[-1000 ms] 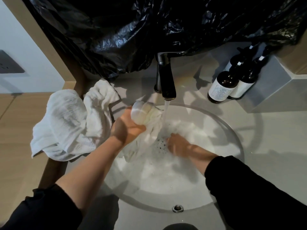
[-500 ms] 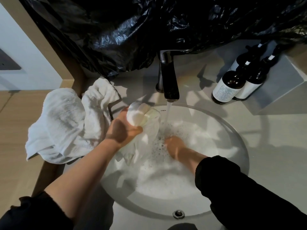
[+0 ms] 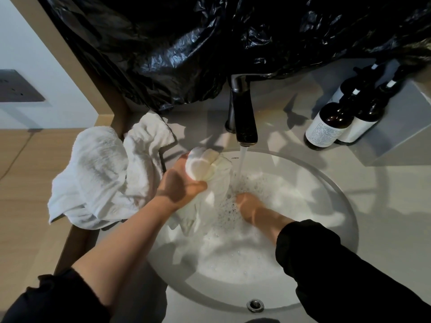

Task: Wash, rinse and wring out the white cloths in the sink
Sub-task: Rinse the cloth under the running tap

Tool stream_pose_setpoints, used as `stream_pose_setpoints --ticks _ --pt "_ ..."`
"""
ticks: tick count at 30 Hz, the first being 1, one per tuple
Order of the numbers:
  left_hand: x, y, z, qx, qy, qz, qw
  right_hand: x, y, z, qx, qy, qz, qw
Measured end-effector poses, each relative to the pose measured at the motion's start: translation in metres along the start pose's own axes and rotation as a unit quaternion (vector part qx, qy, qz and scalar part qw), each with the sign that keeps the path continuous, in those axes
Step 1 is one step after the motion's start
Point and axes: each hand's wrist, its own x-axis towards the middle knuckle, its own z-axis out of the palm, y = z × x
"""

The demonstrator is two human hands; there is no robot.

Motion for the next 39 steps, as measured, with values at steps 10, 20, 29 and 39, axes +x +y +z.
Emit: stream_pose_setpoints --ticks 10,20,29,39 --pt "-0.002 -0.001 0.004 -0.031 -0.004 -0.006 0.999 0.001 -0.005 -0.004 0.099 -0.015 0.044 0.994" --pt "0.004 -0.001 0.003 -0.030 -0.022 -0.011 0.999 -0.007 -0.009 -0.016 0.085 -0.041 0.022 0.995" --pt "-0.003 0.011 0.002 -0.039 0.038 -0.039 0.998 -0.019 -0.017 -0.075 0.212 0.098 0.035 0.972" --pt "-0.010 0.022 0.005 -0.227 -0.023 -0.063 0.972 -0.011 -0.038 -0.104 0.305 0.083 0.084 0.945"
